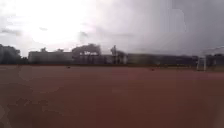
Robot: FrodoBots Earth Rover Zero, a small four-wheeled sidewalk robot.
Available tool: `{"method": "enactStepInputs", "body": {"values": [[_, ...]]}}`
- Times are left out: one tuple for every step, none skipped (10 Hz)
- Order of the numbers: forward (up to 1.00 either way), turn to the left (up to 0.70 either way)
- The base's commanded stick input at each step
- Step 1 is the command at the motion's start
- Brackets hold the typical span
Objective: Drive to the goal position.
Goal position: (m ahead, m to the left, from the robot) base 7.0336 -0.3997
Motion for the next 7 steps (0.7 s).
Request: {"method": "enactStepInputs", "body": {"values": [[0.50,0.00],[0.50,0.00],[0.50,0.00],[0.50,0.00],[0.50,0.00],[0.50,0.00],[0.50,0.00]]}}
